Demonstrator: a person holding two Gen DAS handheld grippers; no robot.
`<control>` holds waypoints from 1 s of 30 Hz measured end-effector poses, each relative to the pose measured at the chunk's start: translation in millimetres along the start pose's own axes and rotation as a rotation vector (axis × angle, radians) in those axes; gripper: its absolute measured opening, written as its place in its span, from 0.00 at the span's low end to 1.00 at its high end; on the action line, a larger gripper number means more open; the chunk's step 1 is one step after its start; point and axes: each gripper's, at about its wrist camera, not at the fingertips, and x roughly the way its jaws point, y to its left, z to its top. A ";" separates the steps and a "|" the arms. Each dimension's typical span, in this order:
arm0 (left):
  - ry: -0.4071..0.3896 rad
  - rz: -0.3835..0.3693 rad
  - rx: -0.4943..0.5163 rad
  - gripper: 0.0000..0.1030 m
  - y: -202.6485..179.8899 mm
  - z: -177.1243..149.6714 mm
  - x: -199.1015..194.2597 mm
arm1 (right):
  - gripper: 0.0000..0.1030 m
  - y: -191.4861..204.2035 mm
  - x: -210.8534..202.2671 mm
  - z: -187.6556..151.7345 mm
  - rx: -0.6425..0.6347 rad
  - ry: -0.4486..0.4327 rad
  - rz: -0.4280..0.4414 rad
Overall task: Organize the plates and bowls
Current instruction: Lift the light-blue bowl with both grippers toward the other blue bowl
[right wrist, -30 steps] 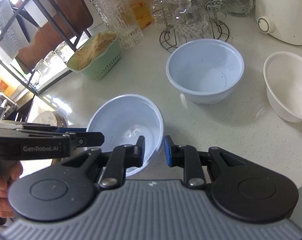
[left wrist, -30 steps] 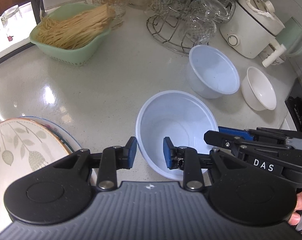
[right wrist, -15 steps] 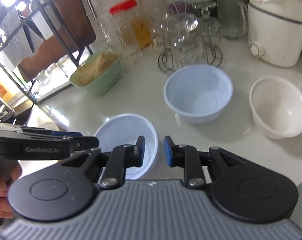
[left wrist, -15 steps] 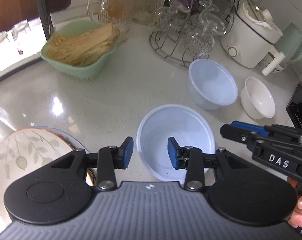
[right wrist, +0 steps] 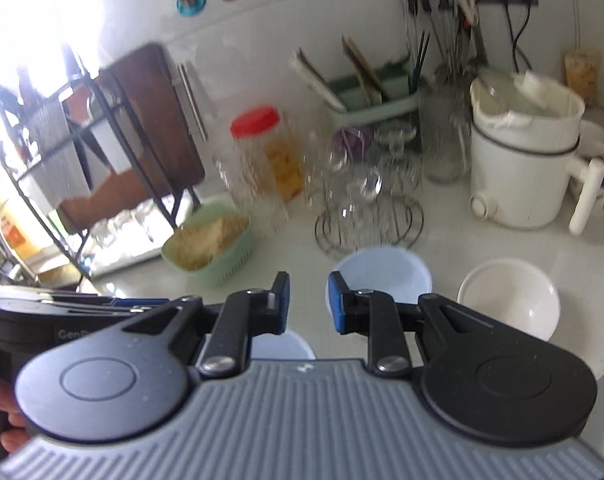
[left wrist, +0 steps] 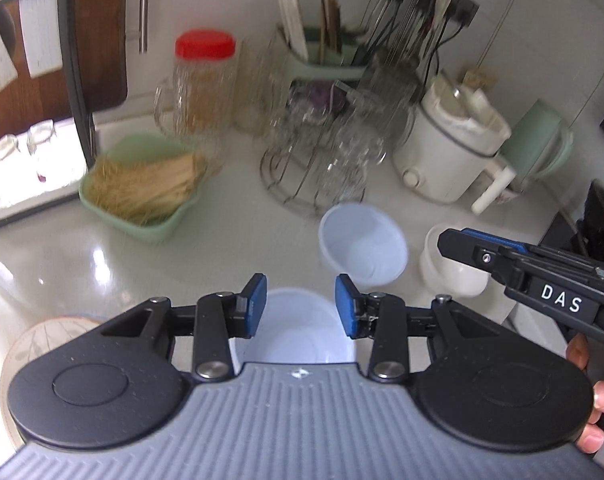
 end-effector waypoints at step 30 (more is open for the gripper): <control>0.049 -0.062 0.050 0.47 -111.2 26.1 81.9 | 0.24 -110.3 -15.3 4.4 0.058 0.006 -0.090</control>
